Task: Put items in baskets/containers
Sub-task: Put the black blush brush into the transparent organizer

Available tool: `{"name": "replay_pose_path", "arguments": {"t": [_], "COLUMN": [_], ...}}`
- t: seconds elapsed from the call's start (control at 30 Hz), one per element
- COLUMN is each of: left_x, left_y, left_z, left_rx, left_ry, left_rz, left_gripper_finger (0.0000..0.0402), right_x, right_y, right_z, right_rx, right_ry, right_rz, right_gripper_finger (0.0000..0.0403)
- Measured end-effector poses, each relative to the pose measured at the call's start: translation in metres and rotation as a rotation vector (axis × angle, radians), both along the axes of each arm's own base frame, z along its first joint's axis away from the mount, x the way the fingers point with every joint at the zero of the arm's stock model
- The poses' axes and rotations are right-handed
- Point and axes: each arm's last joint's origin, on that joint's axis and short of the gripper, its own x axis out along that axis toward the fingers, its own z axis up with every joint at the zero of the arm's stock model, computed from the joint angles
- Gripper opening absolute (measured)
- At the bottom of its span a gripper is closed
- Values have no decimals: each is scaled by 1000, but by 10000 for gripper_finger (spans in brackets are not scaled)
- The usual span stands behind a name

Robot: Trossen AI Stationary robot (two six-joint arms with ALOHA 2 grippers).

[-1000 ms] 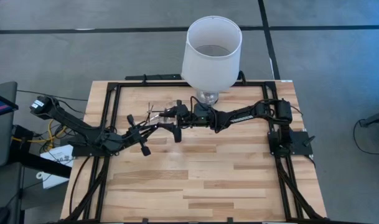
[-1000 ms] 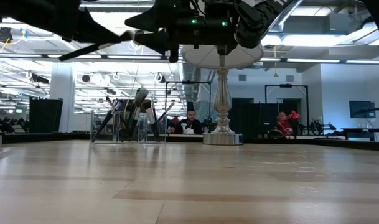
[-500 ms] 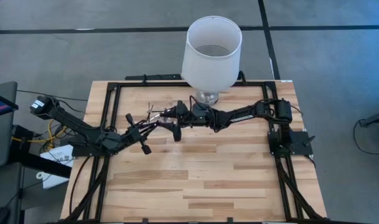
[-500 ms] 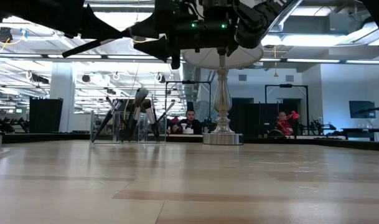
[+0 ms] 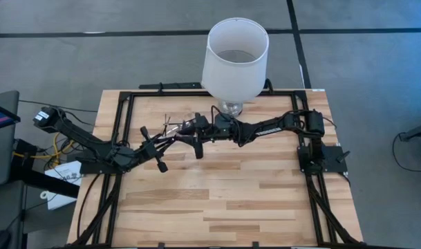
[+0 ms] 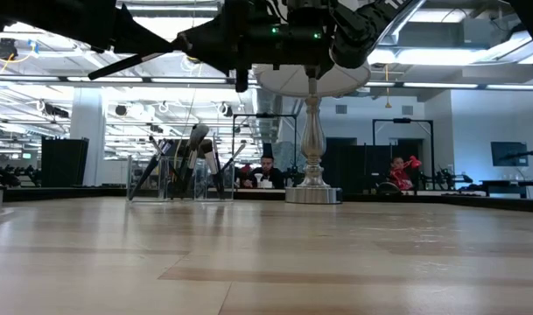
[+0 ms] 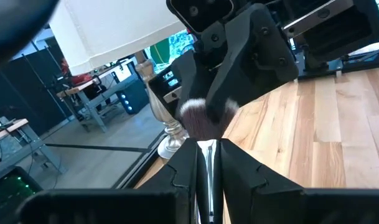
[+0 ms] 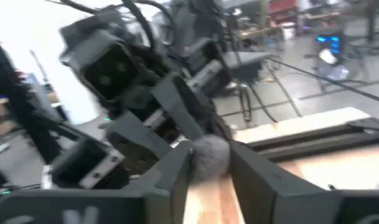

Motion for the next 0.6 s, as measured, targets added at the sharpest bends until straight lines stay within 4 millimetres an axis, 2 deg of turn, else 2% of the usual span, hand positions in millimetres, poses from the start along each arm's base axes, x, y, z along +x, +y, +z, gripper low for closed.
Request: {"name": "replay_pose_path", "arguments": {"t": [0.3,0.47,0.6], "left_x": [0,2,3], "left_y": [0,5,10], "left_z": [0,0,0], "left_rx": [0,-1,-6], "left_ry": [0,-1,-4], "left_rz": [4,29,52], "left_gripper_finger": [47,48,67], "right_x": [0,0,-1], "right_y": [-4,-5,-5], "right_z": [0,0,0], "right_rx": [-8,-50,-52], "right_ry": [2,-8,-8], "right_rz": [11,9,-2], "right_gripper_finger": [10,7,3]}}
